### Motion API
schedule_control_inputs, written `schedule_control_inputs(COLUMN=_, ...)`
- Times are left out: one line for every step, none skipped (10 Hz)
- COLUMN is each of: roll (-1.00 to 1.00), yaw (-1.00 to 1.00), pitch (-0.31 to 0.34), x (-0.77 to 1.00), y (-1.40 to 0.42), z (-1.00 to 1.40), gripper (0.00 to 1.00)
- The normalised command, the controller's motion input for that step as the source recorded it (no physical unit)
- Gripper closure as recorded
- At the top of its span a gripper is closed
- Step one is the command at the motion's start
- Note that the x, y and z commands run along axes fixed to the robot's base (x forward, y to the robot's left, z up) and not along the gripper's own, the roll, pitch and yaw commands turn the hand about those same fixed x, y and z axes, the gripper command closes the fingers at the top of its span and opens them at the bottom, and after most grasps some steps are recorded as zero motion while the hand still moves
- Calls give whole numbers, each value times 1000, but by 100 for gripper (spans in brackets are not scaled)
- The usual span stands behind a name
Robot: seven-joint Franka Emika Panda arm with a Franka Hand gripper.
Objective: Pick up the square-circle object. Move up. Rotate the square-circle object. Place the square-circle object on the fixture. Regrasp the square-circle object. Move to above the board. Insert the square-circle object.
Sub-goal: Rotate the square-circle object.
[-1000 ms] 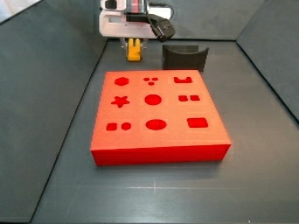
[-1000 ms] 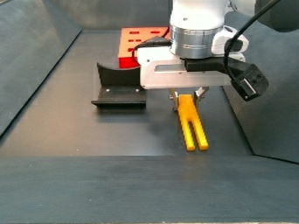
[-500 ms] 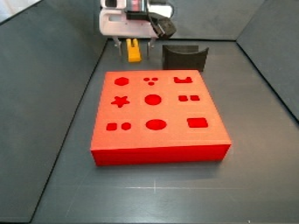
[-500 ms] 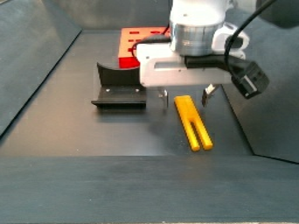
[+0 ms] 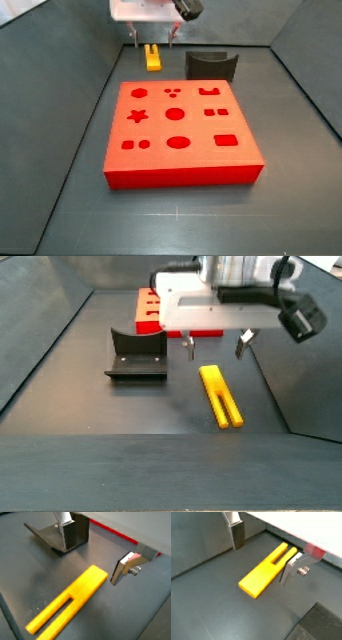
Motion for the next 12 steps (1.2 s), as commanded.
schedule_control_inputs(roll=113, yaw=-1, pitch=102, x=-29, y=-1, z=1000, gripper=0)
schedule_control_inputs(roll=131, yaw=13, pitch=106, x=-27, y=-7, z=843, gripper=0)
schedule_control_inputs(roll=131, yaw=11, pitch=106, x=-24, y=-5, z=765, gripper=0)
schedule_control_inputs(roll=0, yaw=1000, pitch=0, x=0, y=0, z=0, gripper=0)
schedule_control_inputs(roll=0, yaw=1000, pitch=0, x=-2, y=-2, z=-127, gripper=0)
schedule_control_inputs(roll=2, yaw=1000, pitch=1, x=0, y=-2, z=-275, gripper=0)
schedule_control_inputs(roll=2, yaw=1000, pitch=0, x=36, y=0, z=-232, gripper=0)
schedule_control_inputs(roll=1, yaw=1000, pitch=-1, x=35, y=-1, z=-148, gripper=0)
schedule_control_inputs(roll=-1, yaw=1000, pitch=-1, x=31, y=1, z=-85, gripper=0)
schedule_control_inputs(roll=-1, yaw=1000, pitch=-1, x=28, y=3, z=-58, gripper=0)
schedule_control_inputs(roll=-1, yaw=1000, pitch=-1, x=29, y=3, z=-54, gripper=0)
schedule_control_inputs(roll=-1, yaw=1000, pitch=-1, x=30, y=3, z=-51, gripper=0)
